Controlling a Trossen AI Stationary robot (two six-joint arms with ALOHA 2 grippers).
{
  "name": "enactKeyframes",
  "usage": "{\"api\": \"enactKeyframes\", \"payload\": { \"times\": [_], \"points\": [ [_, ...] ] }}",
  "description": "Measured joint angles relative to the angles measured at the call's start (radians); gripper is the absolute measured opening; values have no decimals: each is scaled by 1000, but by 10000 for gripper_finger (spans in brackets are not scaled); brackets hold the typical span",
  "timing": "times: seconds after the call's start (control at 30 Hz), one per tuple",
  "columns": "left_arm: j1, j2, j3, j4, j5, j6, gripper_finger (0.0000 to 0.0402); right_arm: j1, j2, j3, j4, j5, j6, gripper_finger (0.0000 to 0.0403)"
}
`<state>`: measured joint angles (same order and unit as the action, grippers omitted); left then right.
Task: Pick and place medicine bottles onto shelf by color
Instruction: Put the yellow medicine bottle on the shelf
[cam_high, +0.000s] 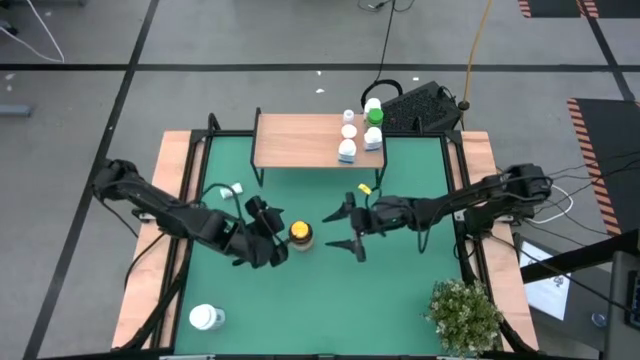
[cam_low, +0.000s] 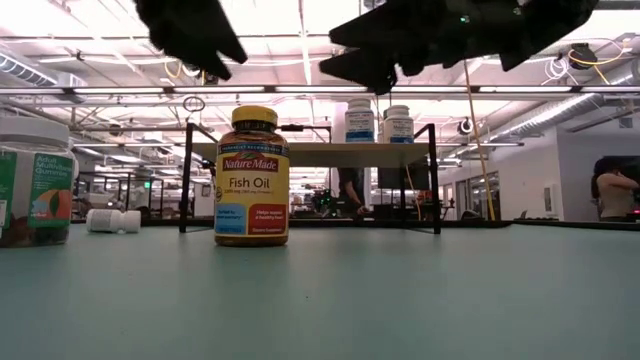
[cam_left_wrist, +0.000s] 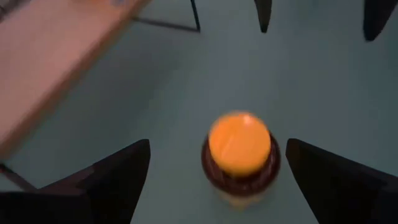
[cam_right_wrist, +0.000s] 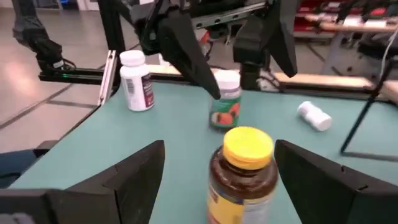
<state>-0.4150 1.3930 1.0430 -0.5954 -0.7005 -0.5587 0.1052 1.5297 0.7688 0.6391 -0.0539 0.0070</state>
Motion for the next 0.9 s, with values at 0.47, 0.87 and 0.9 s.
{"api": "enactKeyframes", "payload": {
  "times": [0.47, 0.87, 0.9],
  "points": [
    [-159, -4, -327, 310, -84, -44, 379, 35, 298, 300, -120, 55, -56, 299],
    [-120, -3, -403, 422, -63, -40, 379, 28, 302, 461, -344, 209, -83, 300],
    [-120, -3, -403, 426, -62, -40, 379, 26, 306, 461, -361, 200, -67, 300]
  ]
}}
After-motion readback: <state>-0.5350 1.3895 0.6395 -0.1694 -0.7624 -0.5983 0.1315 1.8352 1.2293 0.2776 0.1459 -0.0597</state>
